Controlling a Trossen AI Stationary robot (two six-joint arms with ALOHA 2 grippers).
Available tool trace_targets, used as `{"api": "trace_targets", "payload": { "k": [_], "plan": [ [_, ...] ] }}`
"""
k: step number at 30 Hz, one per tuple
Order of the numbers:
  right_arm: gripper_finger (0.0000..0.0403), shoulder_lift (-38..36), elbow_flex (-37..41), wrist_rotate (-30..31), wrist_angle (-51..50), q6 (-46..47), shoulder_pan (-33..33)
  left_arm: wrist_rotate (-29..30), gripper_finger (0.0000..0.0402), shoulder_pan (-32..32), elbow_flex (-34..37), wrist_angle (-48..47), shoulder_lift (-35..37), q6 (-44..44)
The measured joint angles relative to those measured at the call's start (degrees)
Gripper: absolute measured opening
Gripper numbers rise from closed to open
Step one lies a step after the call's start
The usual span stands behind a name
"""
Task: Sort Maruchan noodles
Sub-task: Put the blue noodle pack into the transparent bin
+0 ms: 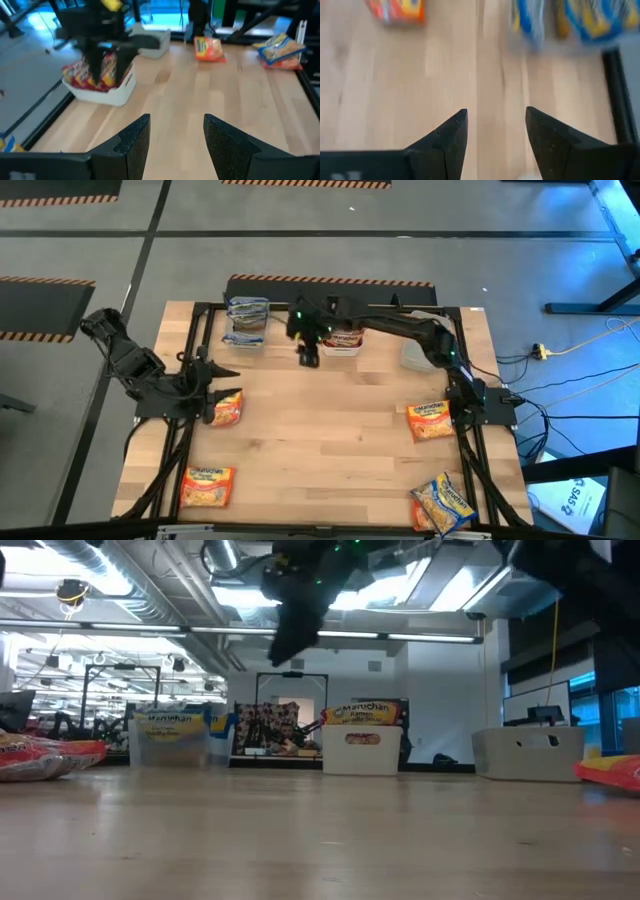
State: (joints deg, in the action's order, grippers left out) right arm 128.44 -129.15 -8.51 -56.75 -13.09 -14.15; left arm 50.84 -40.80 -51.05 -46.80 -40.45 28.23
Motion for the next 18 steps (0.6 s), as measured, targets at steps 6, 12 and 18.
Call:
{"api": "trace_targets", "payload": {
  "k": [6, 12, 18],
  "plan": [
    [0.0183, -11.70, 20.00, 5.82, 4.25, 3.97, 7.01, -7.42, 0.0179, 11.01, 0.00, -2.62, 0.02, -2.00],
    [0.0183, -28.48, 52.01, 8.44, 32.37, 10.44, 12.96, -15.20, 0.0179, 24.75, 0.00, -5.64, -1.36, -9.11],
    [0.0183, -39.79, 78.68, 10.36, 63.34, 17.32, 19.11, -25.85, 0.0179, 40.15, -0.02, -5.60, -5.71, -16.61]
  ]
}}
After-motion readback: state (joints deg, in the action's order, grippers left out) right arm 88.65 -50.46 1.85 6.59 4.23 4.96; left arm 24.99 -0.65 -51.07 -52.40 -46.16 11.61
